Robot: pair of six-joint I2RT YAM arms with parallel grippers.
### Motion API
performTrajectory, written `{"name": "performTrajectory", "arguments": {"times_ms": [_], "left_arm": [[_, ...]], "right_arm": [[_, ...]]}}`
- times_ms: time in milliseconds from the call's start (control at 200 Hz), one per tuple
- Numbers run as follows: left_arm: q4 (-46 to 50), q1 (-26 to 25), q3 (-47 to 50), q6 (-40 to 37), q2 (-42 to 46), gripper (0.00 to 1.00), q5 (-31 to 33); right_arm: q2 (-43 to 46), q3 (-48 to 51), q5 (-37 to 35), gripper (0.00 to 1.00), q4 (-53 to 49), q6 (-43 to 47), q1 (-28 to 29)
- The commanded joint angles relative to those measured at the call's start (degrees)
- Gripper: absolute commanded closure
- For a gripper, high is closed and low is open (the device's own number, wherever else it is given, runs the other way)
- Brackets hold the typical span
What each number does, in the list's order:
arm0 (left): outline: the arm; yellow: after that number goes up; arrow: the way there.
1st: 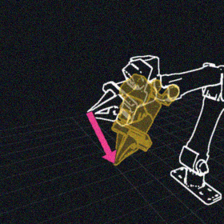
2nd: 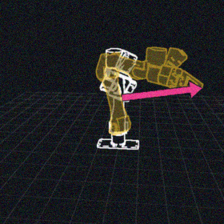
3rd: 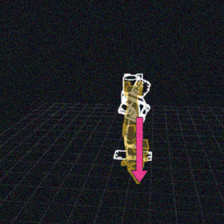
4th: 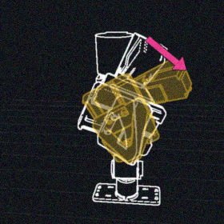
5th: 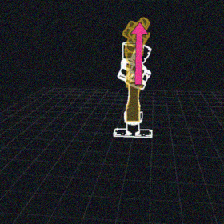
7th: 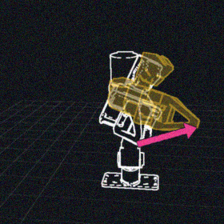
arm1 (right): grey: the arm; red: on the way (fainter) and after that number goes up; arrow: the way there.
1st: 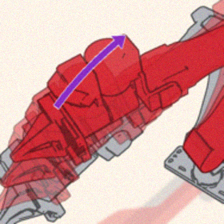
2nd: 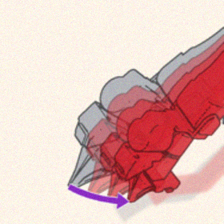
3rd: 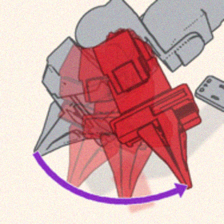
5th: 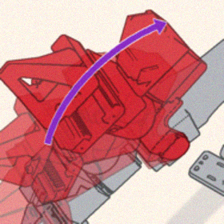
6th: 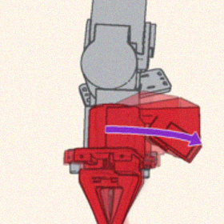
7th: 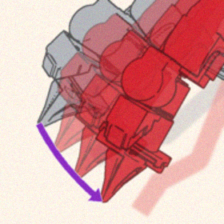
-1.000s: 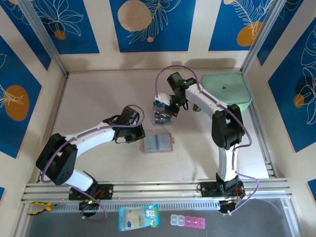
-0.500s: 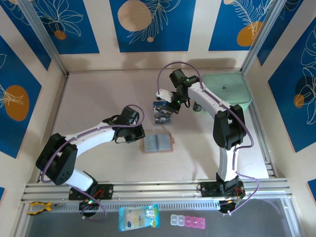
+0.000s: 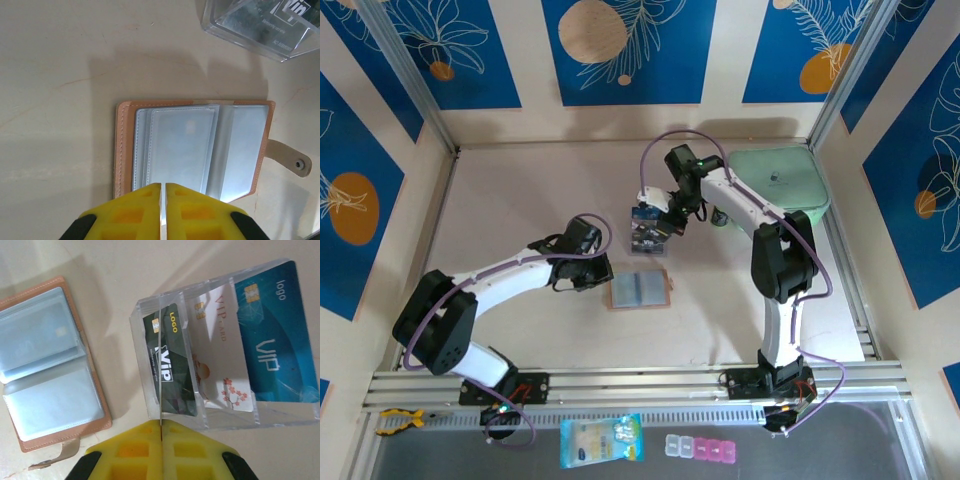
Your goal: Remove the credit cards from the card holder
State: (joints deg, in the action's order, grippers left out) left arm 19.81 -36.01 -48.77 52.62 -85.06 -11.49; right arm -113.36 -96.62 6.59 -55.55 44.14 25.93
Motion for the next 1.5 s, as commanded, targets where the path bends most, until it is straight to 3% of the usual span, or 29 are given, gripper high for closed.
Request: {"name": "performTrajectory", "arguments": {"times_ms": [0, 155, 345, 630, 825, 1105, 1270, 1496], "left_arm": [[1.4, 0.5, 0.0, -0.6, 0.4, 0.89, -0.3], [2.0, 0.5, -0.6, -1.6, -0.3, 0.88, -0.8], [1.3, 0.6, -0.6, -2.1, -1.3, 0.87, -1.7], [-0.2, 0.8, -0.8, -3.0, -3.0, 0.90, -3.6], [-1.3, 0.7, -0.2, -3.8, -4.1, 0.91, -5.2], [-3.1, 0.7, 1.4, -4.9, -5.2, 0.94, -6.7], [-3.4, 0.7, 2.2, -5.0, -5.7, 0.94, -6.9], [-2.4, 0.7, 4.0, -4.8, -4.1, 0.96, -4.8]], "right_arm": [[-2.0, -0.4, 3.8, 1.00, -3.5, 0.2, 0.6], [-2.0, -0.3, 3.0, 0.99, -2.3, -1.7, 0.8], [-1.4, -0.5, 0.1, 0.79, -0.4, -4.6, 0.9], [5.7, 6.0, -0.9, 0.79, 5.2, -12.9, 1.6], [11.2, 12.0, 0.0, 0.81, 11.8, -31.2, 3.8], [22.6, 30.0, 0.8, 0.91, 27.4, -58.9, 8.6], [26.2, 38.2, 0.6, 1.00, 32.6, -70.4, 9.2], [27.7, 43.5, 2.7, 1.00, 35.6, -80.1, 10.0]]}}
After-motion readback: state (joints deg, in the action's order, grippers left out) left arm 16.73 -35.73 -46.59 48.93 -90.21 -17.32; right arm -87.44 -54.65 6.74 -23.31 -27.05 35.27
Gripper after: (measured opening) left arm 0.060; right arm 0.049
